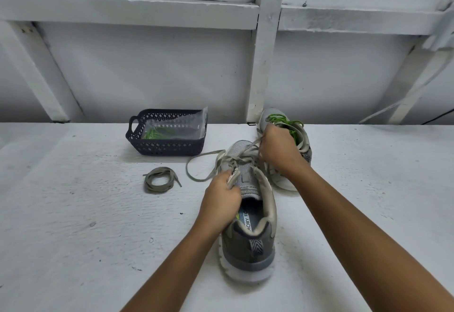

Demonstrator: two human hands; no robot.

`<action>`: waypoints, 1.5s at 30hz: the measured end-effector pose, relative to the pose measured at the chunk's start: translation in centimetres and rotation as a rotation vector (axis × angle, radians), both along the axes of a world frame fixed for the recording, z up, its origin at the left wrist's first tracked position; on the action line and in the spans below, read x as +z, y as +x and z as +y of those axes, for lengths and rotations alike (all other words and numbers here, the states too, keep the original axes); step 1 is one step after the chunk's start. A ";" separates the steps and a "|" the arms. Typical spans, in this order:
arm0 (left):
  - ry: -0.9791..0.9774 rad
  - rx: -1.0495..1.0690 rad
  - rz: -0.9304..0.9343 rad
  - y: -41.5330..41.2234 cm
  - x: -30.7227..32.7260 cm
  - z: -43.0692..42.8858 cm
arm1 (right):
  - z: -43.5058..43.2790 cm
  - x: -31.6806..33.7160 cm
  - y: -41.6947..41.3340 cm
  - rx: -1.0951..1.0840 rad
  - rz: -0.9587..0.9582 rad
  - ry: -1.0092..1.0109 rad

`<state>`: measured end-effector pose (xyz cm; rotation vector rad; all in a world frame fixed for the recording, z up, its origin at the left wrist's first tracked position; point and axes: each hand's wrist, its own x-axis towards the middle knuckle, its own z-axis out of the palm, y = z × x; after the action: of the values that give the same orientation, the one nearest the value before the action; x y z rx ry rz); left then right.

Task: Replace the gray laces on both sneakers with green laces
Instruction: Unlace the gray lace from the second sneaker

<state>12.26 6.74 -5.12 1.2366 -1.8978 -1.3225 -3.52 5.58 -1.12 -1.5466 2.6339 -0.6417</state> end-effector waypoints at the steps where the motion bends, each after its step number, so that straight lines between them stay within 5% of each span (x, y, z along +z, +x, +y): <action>1: -0.001 0.003 0.003 0.0 0.1 0.1 | -0.1 0.0 0.0 0.000 0.005 -0.003; 7: -0.002 0.012 0.002 0.0 0.2 0.1 | 0.4 -0.4 0.1 0.065 -0.065 0.212; 18: -0.012 0.008 0.003 0.1 0.4 0.3 | 0.6 2.1 -0.5 -0.069 0.035 -0.050; 23: -0.007 -0.004 0.008 0.2 0.4 0.4 | 0.6 0.2 0.6 0.059 -0.081 0.263; 27: 0.000 0.003 0.011 0.1 0.5 0.4 | 0.3 0.0 0.4 0.039 -0.111 0.147; 35: 0.049 0.006 0.015 0.1 0.2 0.4 | 0.5 3.3 -0.4 -0.087 -0.649 -0.359; 41: 0.039 0.018 0.005 0.1 0.2 0.3 | 1.1 0.7 0.7 0.012 -0.318 0.146; 45: 0.051 0.013 -0.008 0.0 -0.2 0.1 | 0.6 -0.9 0.2 0.000 -0.202 0.110</action>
<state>12.23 6.80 -5.28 1.2794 -1.8691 -1.3687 -3.27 6.22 -2.04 -1.3736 2.4763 -0.6075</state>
